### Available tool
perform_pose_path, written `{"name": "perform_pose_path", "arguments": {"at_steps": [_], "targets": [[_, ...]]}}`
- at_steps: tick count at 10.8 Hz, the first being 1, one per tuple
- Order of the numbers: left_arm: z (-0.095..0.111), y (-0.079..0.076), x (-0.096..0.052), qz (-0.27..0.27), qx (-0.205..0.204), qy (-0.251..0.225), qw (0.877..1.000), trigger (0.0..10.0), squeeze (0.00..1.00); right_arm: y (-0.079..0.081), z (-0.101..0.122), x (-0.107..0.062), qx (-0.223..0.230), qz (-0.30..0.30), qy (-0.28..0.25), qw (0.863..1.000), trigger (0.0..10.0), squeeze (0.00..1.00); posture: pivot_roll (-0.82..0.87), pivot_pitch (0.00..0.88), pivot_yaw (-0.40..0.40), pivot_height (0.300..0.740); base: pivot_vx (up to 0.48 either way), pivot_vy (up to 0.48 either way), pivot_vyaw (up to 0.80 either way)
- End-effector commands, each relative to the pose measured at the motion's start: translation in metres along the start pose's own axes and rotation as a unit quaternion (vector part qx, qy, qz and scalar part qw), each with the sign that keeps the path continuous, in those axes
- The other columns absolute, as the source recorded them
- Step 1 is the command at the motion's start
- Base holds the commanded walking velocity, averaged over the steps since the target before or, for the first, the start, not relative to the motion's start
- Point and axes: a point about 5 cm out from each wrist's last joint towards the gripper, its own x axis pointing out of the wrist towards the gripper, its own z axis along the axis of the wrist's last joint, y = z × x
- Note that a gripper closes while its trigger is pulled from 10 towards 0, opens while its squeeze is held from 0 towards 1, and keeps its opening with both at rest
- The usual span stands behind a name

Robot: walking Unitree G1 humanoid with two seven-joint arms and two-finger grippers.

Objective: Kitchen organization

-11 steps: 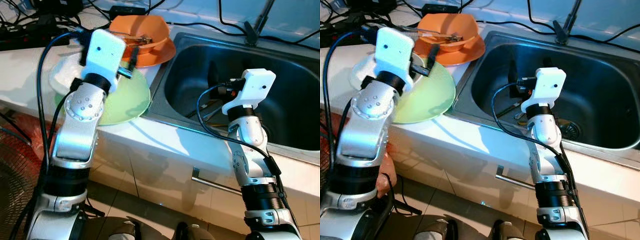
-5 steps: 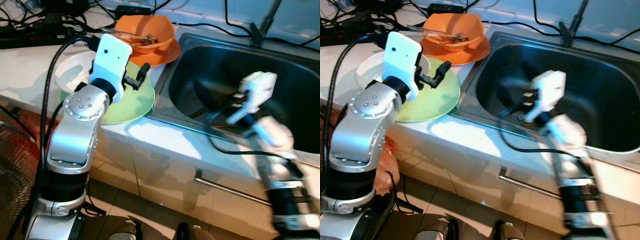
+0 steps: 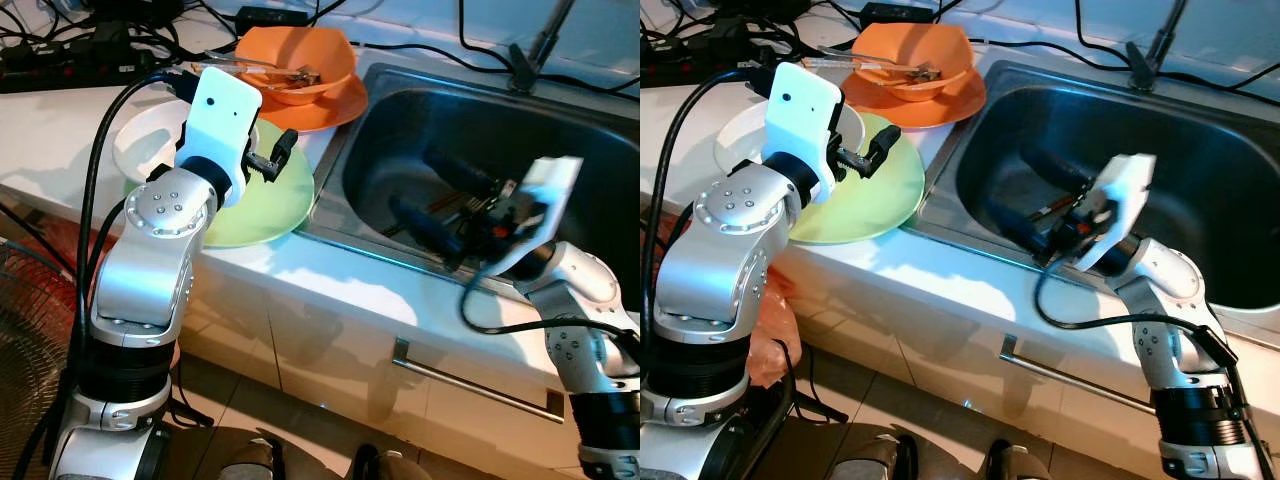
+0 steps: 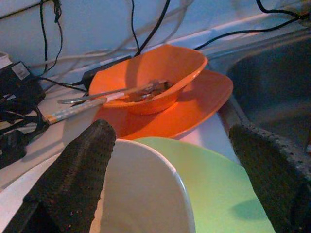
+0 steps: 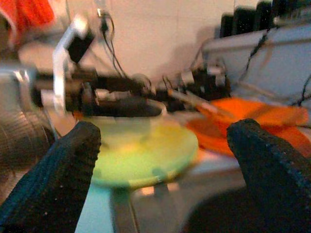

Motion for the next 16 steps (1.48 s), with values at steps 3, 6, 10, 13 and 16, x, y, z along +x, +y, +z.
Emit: {"name": "perform_pose_path", "arguments": {"at_steps": [3,6,10,13,16], "targets": [[0.002,0.003,-0.002,0.009,0.000,0.020,1.000,10.0,0.00,0.007,0.004,0.000,0.012,0.020,-0.015,1.000,10.0,0.00,0.12,0.173,0.007,0.740,0.000,0.000,0.00],[-0.003,0.004,0.000,0.020,-0.014,0.058,0.998,10.0,0.00,0.008,0.004,0.001,0.013,0.024,-0.009,1.000,10.0,0.00,0.13,0.176,0.012,0.740,0.000,0.000,0.00],[-0.016,-0.012,0.003,-0.010,-0.043,0.107,0.993,10.0,0.00,0.011,0.001,0.004,0.010,0.030,-0.003,0.999,10.0,0.00,0.12,0.176,0.022,0.740,0.000,0.000,0.00],[-0.012,-0.020,0.004,-0.032,-0.029,0.103,0.994,10.0,0.00,0.011,0.000,0.004,0.010,0.028,-0.004,1.000,10.0,0.00,0.12,0.170,0.026,0.740,0.000,0.000,0.00],[0.016,-0.020,0.005,-0.035,-0.009,0.029,0.999,10.0,0.00,0.009,-0.001,0.004,0.009,0.025,-0.006,1.000,10.0,0.00,0.13,0.161,0.028,0.740,0.000,0.000,0.00]]}}
